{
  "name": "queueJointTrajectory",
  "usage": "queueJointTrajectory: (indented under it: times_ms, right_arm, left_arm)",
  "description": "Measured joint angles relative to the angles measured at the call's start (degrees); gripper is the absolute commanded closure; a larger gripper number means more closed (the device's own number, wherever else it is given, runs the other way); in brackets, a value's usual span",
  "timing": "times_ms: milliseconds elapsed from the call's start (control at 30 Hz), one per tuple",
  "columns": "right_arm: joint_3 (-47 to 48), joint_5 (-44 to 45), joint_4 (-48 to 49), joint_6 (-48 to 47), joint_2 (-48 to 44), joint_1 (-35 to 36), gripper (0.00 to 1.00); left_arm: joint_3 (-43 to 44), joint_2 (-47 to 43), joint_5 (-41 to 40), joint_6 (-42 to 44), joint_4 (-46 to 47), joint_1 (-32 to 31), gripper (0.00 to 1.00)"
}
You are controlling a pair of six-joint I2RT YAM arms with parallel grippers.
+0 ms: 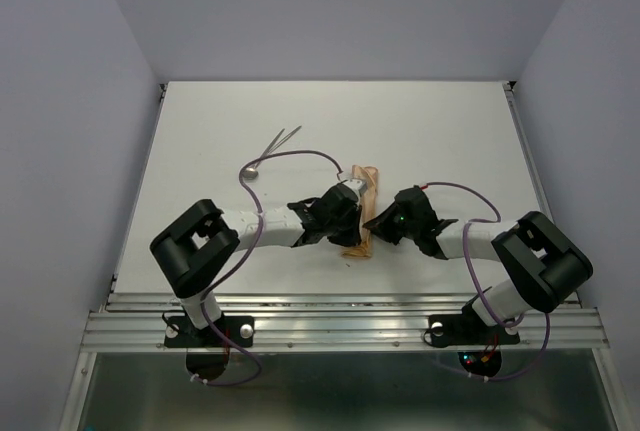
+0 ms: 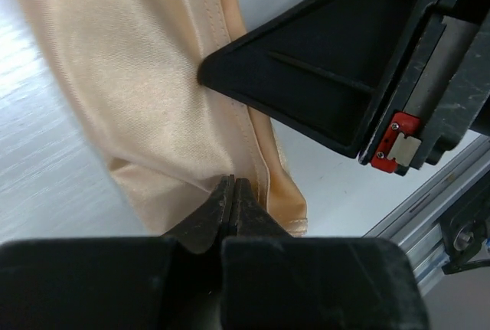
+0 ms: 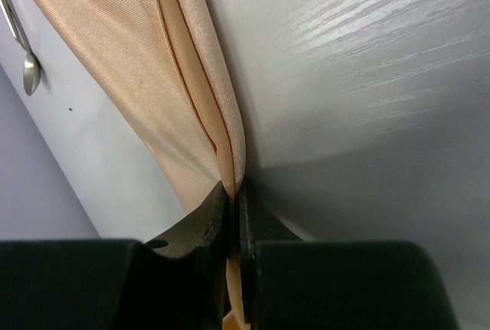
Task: Fold the napkin into a case and place the utensils inside
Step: Smooth out the smaller rectangle-folded napkin at the center of the board.
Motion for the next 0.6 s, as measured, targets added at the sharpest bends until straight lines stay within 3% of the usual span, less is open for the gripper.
queueJointTrajectory:
  times_ms: [267, 400, 500, 600]
  right_arm:
    - [0.39, -0.26, -0.81, -0.35, 0.00, 0.04, 0.97]
    - [0.42, -0.37, -0.83, -0.63, -0.02, 0.04, 0.67]
    - [0.42, -0.59, -0.61, -1.33, -0.81, 0.04, 0.58]
    - [-0.31, -1.42, -1.79, -2.82, -2.60, 0.04, 0.56]
  left_arm:
    - [0.66, 4.70, 6.16, 2.60, 3.10, 0.11, 1.00]
    - [1.77, 6.01, 7.45, 2.97, 3.65, 0.11, 1.00]
    - [1.97, 6.19, 7.67, 2.99, 3.74, 0.11, 1.00]
    - [1.97, 6.19, 7.78, 3.04, 3.74, 0.11, 1.00]
